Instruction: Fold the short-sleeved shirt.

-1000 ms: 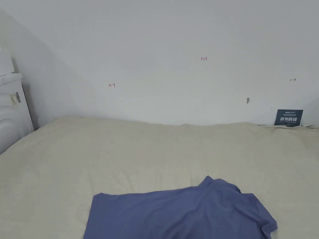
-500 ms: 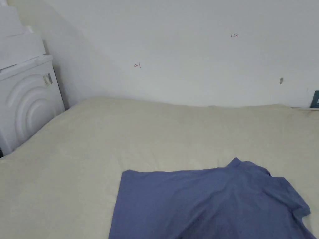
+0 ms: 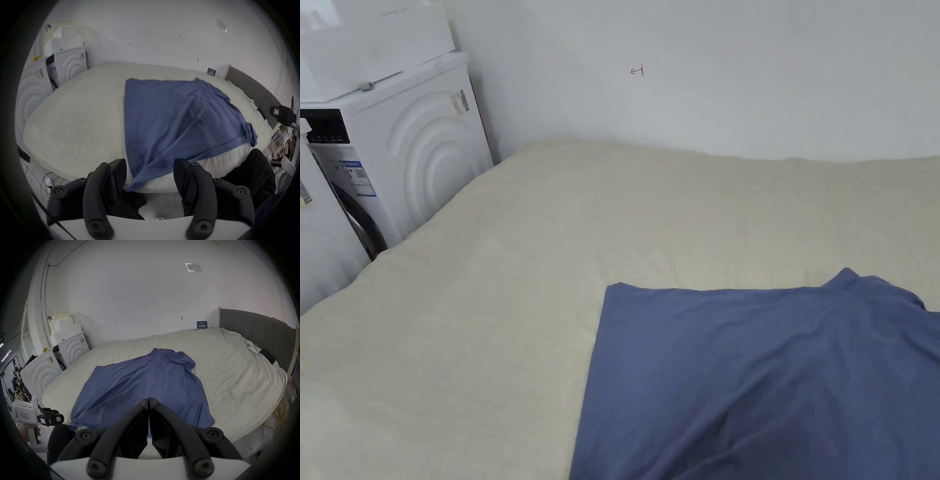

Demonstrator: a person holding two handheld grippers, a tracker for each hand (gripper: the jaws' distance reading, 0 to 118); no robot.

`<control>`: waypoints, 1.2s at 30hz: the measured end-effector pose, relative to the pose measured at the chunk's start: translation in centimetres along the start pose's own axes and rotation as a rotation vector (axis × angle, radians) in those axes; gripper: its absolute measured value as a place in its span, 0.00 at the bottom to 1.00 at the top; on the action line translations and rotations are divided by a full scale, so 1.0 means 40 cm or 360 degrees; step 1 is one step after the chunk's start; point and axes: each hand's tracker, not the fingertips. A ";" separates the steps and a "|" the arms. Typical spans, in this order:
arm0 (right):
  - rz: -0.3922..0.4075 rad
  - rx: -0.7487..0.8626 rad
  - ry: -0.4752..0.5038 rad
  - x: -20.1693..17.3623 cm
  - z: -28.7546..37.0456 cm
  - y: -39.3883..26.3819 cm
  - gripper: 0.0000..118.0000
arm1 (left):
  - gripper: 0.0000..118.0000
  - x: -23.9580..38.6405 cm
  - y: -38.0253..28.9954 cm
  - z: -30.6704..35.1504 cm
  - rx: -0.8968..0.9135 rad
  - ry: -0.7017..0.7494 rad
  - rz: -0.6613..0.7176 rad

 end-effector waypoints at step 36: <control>-0.0241 -0.0746 -0.0385 0.283 -0.255 -0.096 0.35 | 0.06 -0.012 0.063 -0.183 -0.0375 -0.0006 0.0035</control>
